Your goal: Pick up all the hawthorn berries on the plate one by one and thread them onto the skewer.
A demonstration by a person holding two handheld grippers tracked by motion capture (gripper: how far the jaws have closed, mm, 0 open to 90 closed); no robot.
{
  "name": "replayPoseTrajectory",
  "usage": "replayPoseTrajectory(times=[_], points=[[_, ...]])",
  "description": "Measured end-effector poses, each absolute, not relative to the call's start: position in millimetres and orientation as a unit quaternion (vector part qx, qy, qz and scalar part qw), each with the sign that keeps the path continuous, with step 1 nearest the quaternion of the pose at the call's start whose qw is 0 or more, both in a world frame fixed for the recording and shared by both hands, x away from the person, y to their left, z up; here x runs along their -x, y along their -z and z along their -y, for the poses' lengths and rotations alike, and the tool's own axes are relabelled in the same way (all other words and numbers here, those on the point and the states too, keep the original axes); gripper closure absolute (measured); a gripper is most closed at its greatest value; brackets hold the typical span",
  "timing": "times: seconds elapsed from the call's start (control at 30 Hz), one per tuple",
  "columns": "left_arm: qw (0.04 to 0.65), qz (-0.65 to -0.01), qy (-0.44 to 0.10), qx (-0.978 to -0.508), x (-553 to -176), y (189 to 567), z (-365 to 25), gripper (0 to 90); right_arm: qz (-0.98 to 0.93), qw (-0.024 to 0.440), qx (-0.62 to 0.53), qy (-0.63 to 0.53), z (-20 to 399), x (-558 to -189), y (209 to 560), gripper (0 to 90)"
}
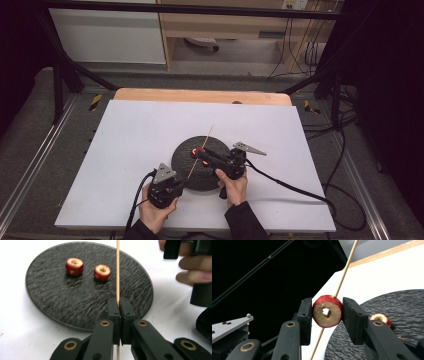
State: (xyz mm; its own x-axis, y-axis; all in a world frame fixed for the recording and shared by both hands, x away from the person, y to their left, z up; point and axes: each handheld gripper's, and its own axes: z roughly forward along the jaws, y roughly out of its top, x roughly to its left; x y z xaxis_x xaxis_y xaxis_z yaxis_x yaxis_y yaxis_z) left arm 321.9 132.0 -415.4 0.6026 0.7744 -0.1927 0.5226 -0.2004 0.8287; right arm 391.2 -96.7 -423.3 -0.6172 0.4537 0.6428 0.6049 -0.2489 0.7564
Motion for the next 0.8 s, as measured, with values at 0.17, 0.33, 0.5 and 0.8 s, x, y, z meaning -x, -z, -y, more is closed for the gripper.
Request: replayPoseTrajectory(times=[0.17, 0.33, 0.5, 0.8], points=[[0.464, -0.429, -0.139, -0.763, -333, 405, -125, 88.9, 0.618, 0.071, 0.431, 0.653, 90, -384, 433, 61.6], [0.465, -0.426, -0.139, -0.763, -335, 407, -123, 88.9, 0.628, 0.064, 0.43, 0.646, 91, -382, 432, 61.2], [0.461, -0.414, -0.14, -0.772, -332, 408, -135, 88.9, 0.62, 0.043, 0.433, 0.653, 93, -382, 429, 48.0], [0.433, -0.403, -0.155, -0.792, -320, 418, -178, 88.9, 0.705, -0.042, 0.407, 0.579, 111, -390, 415, 25.3]])
